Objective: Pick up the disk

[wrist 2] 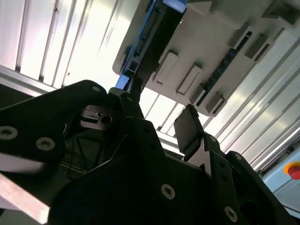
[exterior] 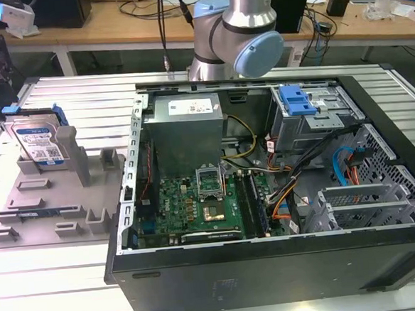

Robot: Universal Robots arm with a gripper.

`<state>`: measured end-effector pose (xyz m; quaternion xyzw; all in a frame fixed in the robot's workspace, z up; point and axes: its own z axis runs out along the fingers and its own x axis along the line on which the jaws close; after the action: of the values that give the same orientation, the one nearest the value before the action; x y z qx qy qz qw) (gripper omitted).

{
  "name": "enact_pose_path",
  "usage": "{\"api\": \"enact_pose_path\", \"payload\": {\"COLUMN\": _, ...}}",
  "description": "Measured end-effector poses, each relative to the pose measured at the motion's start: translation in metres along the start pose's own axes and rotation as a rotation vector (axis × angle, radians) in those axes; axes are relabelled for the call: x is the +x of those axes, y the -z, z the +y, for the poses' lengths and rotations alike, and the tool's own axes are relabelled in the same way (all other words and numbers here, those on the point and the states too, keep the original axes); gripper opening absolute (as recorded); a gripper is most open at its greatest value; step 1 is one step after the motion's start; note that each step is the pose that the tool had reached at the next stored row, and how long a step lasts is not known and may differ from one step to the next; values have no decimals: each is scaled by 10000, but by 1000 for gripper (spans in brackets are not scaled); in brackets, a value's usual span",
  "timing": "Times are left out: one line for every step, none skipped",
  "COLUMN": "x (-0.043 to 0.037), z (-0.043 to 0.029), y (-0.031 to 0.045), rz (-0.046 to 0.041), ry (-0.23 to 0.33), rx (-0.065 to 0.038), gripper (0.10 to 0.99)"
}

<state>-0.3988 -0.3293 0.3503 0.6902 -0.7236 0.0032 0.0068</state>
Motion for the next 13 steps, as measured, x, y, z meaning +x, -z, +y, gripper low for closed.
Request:
{"api": "enact_pose_path", "payload": {"x": -24, "z": 28, "y": -1, "rz": 1, "ry": 1, "rx": 0, "gripper": 557}}
{"api": "enact_pose_path", "payload": {"x": -38, "z": 106, "y": -7, "rz": 0, "ry": 2, "rx": 12, "gripper": 557}}
{"api": "enact_pose_path", "payload": {"x": -39, "z": 147, "y": -16, "rz": -2, "ry": -1, "rx": 24, "gripper": 557}}
{"api": "enact_pose_path", "payload": {"x": -39, "z": 149, "y": -24, "rz": -2, "ry": 2, "rx": 32, "gripper": 557}}
{"api": "enact_pose_path", "payload": {"x": -43, "z": 150, "y": -26, "rz": -1, "ry": 1, "rx": 33, "gripper": 557}}
{"api": "enact_pose_path", "payload": {"x": -47, "z": 150, "y": -28, "rz": -2, "ry": 0, "rx": 34, "gripper": 557}}
{"api": "enact_pose_path", "payload": {"x": -56, "z": 148, "y": -29, "rz": -1, "ry": 1, "rx": 33, "gripper": 557}}
{"api": "enact_pose_path", "payload": {"x": -61, "z": 145, "y": -31, "rz": -1, "ry": 1, "rx": 34, "gripper": 557}}
{"api": "enact_pose_path", "payload": {"x": -64, "z": 139, "y": -33, "rz": -1, "ry": 3, "rx": 33, "gripper": 557}}
{"api": "enact_pose_path", "payload": {"x": -65, "z": 132, "y": -34, "rz": -1, "ry": 3, "rx": 34, "gripper": 557}}
{"api": "enact_pose_path", "payload": {"x": -67, "z": 118, "y": -38, "rz": -1, "ry": 1, "rx": 34, "gripper": 557}}
{"api": "enact_pose_path", "payload": {"x": -67, "z": 104, "y": -41, "rz": -1, "ry": 1, "rx": 34, "gripper": 557}}
{"api": "enact_pose_path", "payload": {"x": -68, "z": 87, "y": -46, "rz": 0, "ry": 1, "rx": 34, "gripper": 557}}
